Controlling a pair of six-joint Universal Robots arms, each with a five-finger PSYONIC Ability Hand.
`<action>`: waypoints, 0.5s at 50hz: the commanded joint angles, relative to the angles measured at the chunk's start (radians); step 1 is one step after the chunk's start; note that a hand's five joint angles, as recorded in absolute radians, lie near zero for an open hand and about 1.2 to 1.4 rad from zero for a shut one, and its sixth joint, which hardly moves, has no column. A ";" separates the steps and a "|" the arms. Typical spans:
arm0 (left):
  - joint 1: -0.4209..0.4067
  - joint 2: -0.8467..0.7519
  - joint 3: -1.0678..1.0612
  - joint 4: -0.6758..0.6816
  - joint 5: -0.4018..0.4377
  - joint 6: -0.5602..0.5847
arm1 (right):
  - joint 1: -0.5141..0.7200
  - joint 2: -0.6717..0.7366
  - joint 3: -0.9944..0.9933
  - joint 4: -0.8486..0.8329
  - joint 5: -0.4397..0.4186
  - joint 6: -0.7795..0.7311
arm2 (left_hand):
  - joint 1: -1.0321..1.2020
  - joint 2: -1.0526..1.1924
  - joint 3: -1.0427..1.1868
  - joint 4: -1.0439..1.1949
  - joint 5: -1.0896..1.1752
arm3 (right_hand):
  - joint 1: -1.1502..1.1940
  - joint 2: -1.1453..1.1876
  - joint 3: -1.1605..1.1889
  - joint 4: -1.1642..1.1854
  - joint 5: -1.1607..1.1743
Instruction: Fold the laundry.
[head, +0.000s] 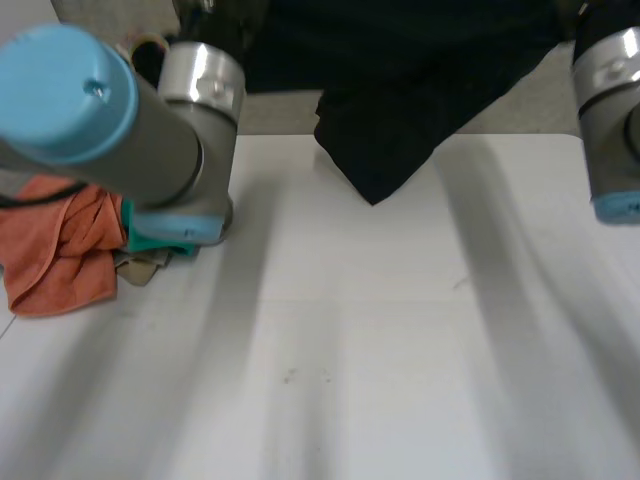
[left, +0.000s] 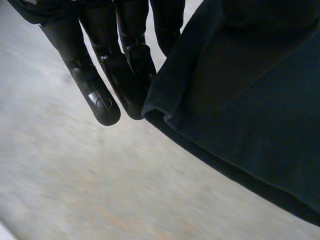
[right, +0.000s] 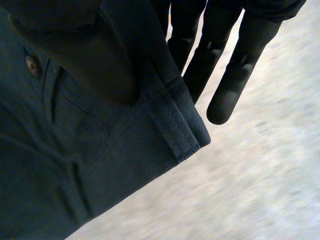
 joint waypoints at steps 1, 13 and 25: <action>0.002 0.009 -0.247 -0.035 -0.007 -0.085 | 0.009 0.098 0.092 0.156 -0.005 -0.006 | 0.239 0.195 0.199 0.193 0.220 | 0.275 0.216 0.201 0.191 0.213; -0.065 0.136 -0.635 -0.246 -0.047 -0.191 | 0.014 0.110 0.329 0.434 0.005 -0.117 | 0.239 0.195 0.199 0.193 0.220 | 0.275 0.216 0.201 0.191 0.213; -0.266 0.509 -0.844 -0.909 -0.042 -0.220 | -0.058 -0.301 0.691 0.894 -0.005 -0.494 | 0.239 0.195 0.199 0.193 0.220 | 0.275 0.216 0.201 0.191 0.213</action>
